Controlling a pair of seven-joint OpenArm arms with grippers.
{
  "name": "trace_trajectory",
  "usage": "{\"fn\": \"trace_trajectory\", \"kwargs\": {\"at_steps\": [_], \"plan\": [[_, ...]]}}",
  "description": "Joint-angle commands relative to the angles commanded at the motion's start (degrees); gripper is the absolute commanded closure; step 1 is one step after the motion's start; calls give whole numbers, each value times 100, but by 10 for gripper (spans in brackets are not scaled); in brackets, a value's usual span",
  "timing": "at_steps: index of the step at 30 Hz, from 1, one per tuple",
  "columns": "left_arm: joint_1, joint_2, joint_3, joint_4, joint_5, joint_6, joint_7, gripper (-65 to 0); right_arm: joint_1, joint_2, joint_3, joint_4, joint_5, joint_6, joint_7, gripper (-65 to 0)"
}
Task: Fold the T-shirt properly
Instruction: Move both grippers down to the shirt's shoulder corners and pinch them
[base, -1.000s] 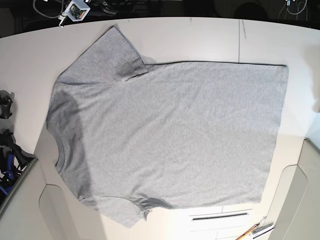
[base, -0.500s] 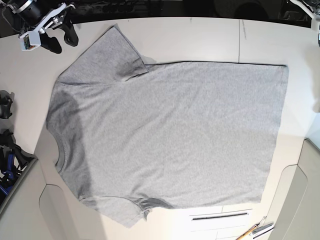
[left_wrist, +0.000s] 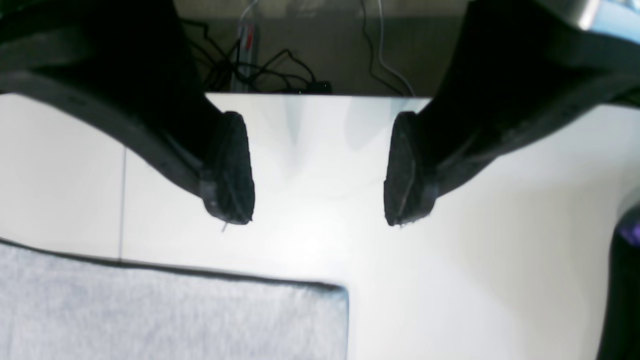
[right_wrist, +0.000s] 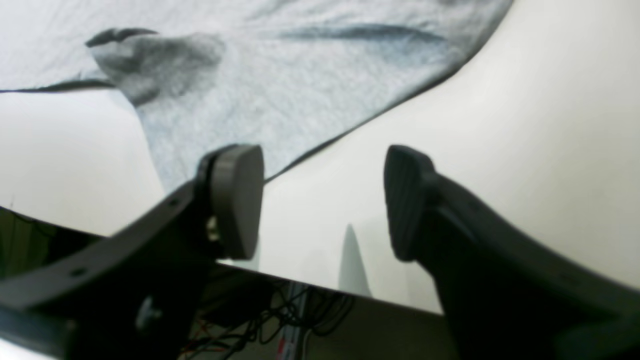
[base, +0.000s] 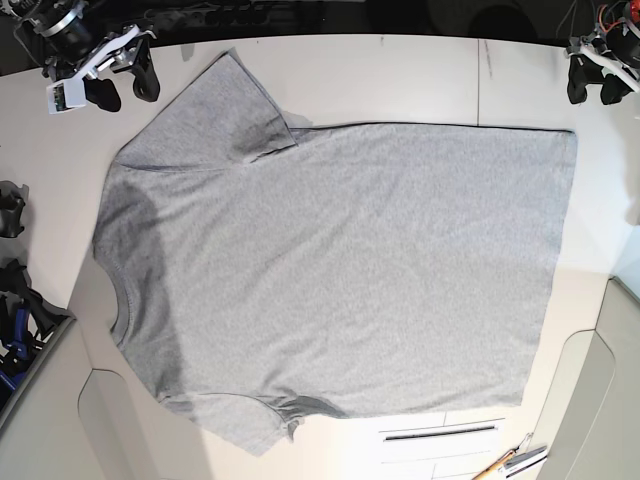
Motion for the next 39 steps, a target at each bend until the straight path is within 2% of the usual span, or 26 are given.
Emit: {"fn": "trace_trajectory", "kwargs": {"at_steps": [6, 13, 15, 17, 21, 25, 26, 29, 32, 39], "plan": [[-590, -31, 11, -706, -24, -2, 0, -440, 96, -155, 0, -280, 87, 2, -24, -376], [-1038, -326, 247, -1506, -284, -153, 92, -440, 205, -284, -11, -407, 262, 7, -170, -376], [-1161, -378, 396, -1650, -291, -146, 109, -440, 208, -284, -11, -409, 289, 74, -175, -376], [-1259, -376, 553, -1751, -313, -149, 111, -440, 208, -284, -11, -417, 328, 160, -177, -376], [-1397, -374, 907, -1764, -297, -149, 111, -440, 238, -284, -17, -446, 348, 157, -197, -376], [-1523, -374, 981, -1764, -146, -81, 111, -440, 334, -284, -50, -713, 409, 162, -221, -376], [-1534, -374, 981, -1764, -136, -83, 109, -440, 374, -284, -50, -822, 450, 177, -223, -376], [-1537, -374, 981, -1781, -118, -81, 109, -440, 542, -284, -50, -1165, 584, 501, -275, -376], [-1537, -374, 979, -1812, 68, 96, 101, -440, 691, -284, -50, -1368, 697, 522, -433, -376], [-1537, -376, 973, -1812, 188, 92, 103, -440, 745, -284, -85, -1401, 750, 522, -516, -376]]}}
